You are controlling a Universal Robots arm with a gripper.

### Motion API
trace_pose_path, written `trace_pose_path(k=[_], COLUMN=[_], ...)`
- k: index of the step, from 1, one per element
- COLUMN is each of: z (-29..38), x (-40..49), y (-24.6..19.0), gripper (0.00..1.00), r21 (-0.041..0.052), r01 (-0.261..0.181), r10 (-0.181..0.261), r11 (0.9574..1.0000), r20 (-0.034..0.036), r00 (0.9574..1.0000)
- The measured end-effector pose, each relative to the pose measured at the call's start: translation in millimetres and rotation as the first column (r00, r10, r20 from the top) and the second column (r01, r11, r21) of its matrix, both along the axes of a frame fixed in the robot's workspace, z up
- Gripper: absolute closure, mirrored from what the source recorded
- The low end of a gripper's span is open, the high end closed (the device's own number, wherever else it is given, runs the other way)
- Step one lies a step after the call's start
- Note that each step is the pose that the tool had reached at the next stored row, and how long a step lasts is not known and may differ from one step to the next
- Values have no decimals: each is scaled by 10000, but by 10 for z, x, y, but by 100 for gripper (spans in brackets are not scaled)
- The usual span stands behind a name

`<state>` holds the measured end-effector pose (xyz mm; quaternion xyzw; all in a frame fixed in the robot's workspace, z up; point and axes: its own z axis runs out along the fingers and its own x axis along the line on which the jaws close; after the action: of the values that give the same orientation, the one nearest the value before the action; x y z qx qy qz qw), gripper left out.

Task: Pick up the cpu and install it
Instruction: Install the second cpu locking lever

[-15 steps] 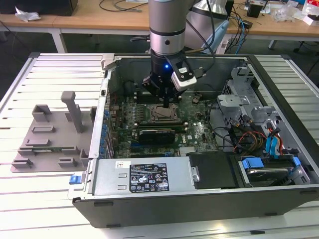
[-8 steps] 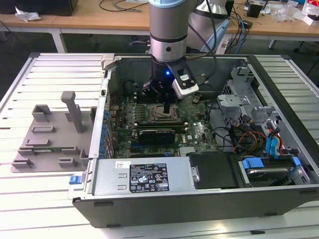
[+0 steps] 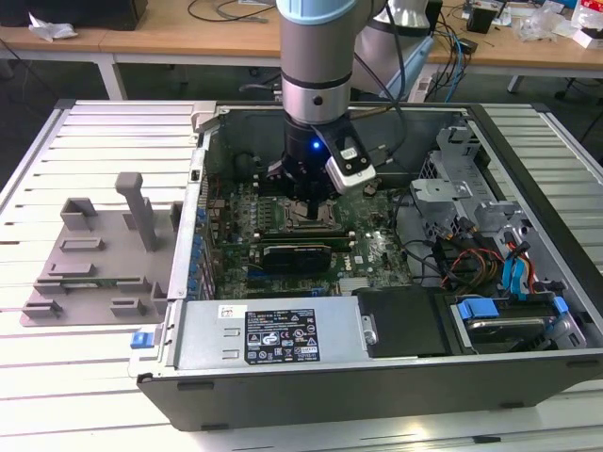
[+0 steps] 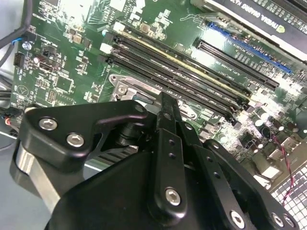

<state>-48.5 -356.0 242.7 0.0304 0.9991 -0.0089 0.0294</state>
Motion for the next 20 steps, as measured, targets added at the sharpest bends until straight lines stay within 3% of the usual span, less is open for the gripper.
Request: trace_pose_path(k=[7,17,20], z=[-62,-93,-113], x=[-54,-63,-68], y=[0,0,0], gripper=[89,89,89], r21=[0,32,60], r01=[-18,-49,-309], r10=[18,49,309], r11=[10000,10000,9995], r20=[-62,-60,-62], r00=[10000,10000,9995])
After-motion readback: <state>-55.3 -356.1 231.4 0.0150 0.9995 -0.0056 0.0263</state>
